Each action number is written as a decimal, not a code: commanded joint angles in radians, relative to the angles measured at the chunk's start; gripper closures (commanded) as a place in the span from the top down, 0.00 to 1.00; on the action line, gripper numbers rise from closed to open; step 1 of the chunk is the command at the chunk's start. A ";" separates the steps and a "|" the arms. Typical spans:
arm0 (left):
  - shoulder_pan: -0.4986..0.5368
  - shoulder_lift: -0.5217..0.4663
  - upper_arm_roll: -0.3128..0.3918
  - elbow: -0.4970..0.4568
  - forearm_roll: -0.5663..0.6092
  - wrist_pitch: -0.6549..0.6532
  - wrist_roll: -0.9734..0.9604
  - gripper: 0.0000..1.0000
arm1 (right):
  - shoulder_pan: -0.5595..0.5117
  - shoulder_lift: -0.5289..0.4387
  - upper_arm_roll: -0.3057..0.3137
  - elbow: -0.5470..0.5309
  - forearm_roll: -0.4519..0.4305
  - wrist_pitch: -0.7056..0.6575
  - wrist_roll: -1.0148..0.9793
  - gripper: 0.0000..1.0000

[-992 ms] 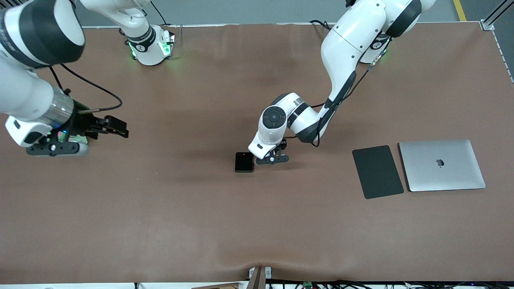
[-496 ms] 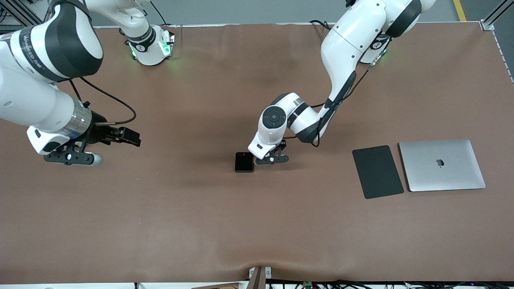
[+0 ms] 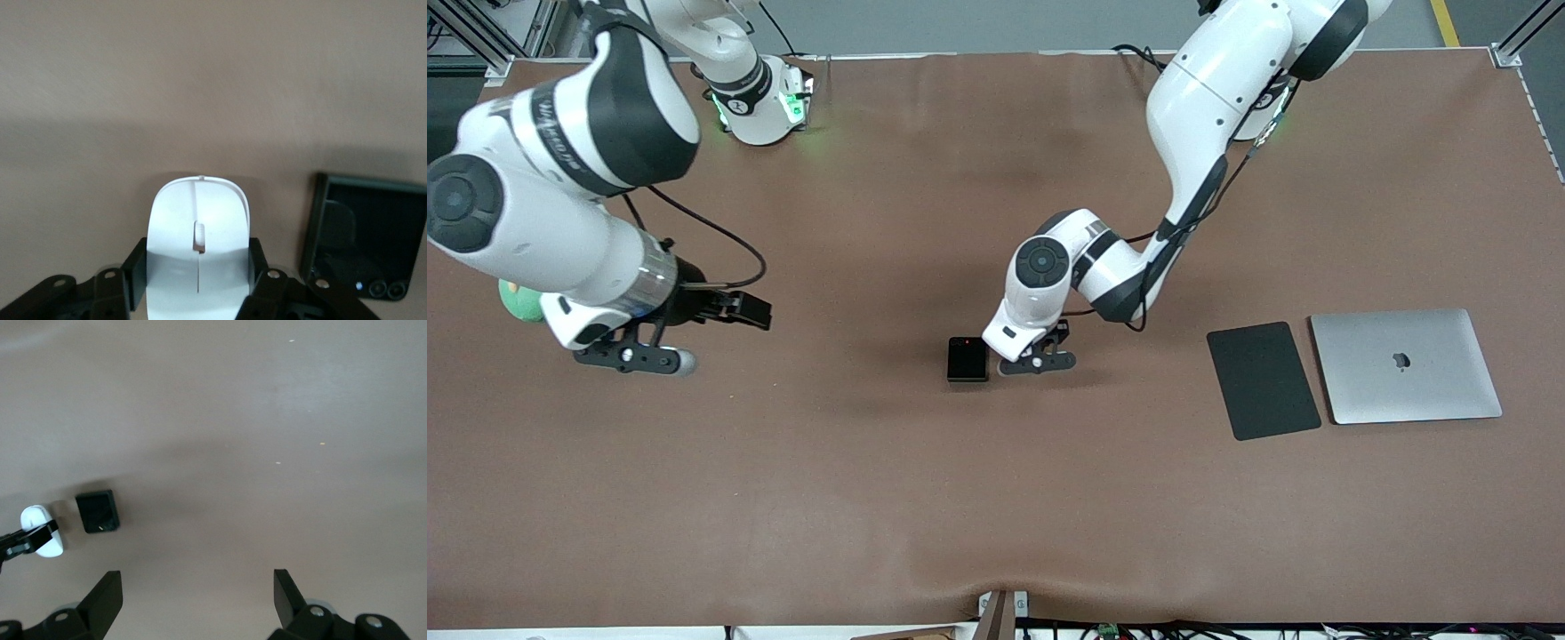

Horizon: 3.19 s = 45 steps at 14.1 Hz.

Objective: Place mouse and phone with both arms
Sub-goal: 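Grasp the white mouse with the left gripper while the right gripper reaches the phone, then carry the mouse onto the mouse pad while the right gripper grasps the phone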

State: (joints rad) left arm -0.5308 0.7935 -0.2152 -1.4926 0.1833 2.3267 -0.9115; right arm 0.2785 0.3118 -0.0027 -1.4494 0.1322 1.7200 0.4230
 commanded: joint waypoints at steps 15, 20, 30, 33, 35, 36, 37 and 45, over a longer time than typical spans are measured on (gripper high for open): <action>0.517 -0.298 -0.016 -0.199 0.013 -0.158 0.532 0.56 | 0.269 0.297 0.012 0.058 -0.042 0.253 0.157 1.00; 0.612 -0.266 -0.016 -0.273 0.013 -0.072 0.566 0.56 | 0.287 0.349 0.044 0.061 -0.042 0.328 0.067 1.00; 0.663 -0.206 -0.015 -0.371 0.018 0.120 0.562 0.56 | 0.295 0.414 0.044 0.066 -0.040 0.389 0.000 1.00; 0.664 -0.186 -0.015 -0.379 0.019 0.143 0.562 0.56 | 0.310 0.438 0.044 0.077 -0.040 0.446 0.017 1.00; 0.664 -0.180 -0.013 -0.390 0.021 0.164 0.562 0.56 | 0.323 0.444 0.044 0.077 -0.043 0.448 0.033 1.00; 0.666 -0.177 -0.013 -0.390 0.021 0.169 0.563 0.56 | 0.330 0.452 0.043 0.078 -0.048 0.448 0.033 1.00; 0.667 -0.177 -0.013 -0.391 0.022 0.169 0.563 0.57 | 0.335 0.464 0.043 0.083 -0.048 0.451 0.036 1.00; 0.667 -0.171 -0.013 -0.393 0.025 0.169 0.563 1.00 | 0.338 0.587 0.036 0.188 -0.095 0.475 0.131 1.00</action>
State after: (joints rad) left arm 0.1210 0.6261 -0.2181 -1.8692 0.1846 2.4752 -0.3492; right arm 0.6063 0.8671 0.0413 -1.3138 0.0732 2.2017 0.5250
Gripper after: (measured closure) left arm 0.291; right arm 0.000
